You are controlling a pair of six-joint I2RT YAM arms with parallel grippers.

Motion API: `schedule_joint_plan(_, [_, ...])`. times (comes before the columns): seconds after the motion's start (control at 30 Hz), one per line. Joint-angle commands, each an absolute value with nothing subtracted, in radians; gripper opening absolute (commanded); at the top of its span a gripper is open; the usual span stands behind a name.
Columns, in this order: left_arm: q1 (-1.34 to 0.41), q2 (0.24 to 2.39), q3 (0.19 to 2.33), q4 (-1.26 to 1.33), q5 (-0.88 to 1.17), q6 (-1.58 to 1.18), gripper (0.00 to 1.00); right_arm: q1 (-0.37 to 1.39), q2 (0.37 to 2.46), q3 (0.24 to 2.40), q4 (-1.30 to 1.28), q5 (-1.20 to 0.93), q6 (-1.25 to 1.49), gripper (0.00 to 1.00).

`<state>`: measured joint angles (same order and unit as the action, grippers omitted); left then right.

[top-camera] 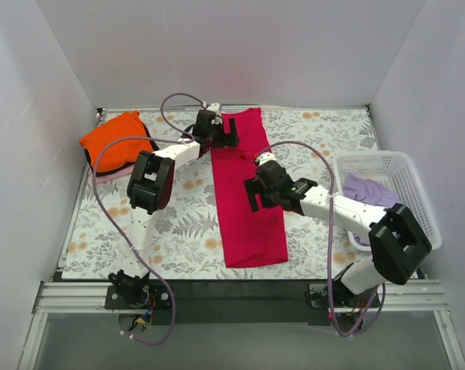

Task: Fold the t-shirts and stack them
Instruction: Fold the tshirt

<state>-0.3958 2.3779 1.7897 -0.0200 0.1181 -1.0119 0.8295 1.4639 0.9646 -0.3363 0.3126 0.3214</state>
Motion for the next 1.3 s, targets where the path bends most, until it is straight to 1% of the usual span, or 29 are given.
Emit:
schedule_joint_plan(0.0, [-0.393,2.234,1.746,-0.017,0.086,-0.983,0.98,0.756,1.502,1.003,-0.239,0.308,0.264,0.81])
schedule_joint_plan(0.1, [-0.394,2.212,1.730,-0.017,0.077,-0.982,0.98,0.713,1.554,1.023,-0.186,0.287,0.224,0.80])
schedule_joint_plan(0.23, [-0.393,2.221,1.736,-0.015,0.066,-0.983,0.98,0.707,1.624,1.060,-0.167,0.278,0.198,0.79])
schedule_joint_plan(0.5, [-0.393,2.307,1.798,-0.017,0.132,-1.003,0.98,0.706,1.704,1.008,-0.123,0.236,0.216,0.77])
schedule_joint_plan(0.67, [-0.393,2.336,1.810,-0.017,0.143,-1.008,0.98,0.706,1.718,0.983,-0.098,0.184,0.233,0.77])
schedule_joint_plan(0.97, [-0.393,2.425,1.907,-0.060,0.150,-1.003,0.98,0.719,1.752,0.934,-0.064,0.068,0.264,0.74])
schedule_joint_plan(1.1, [-0.393,2.448,1.939,-0.064,0.155,-1.005,0.98,0.758,1.782,0.940,-0.063,0.066,0.273,0.74])
schedule_joint_plan(1.27, [-0.391,2.471,1.974,-0.077,0.150,-0.993,0.98,0.765,1.793,0.946,-0.063,0.060,0.278,0.74])
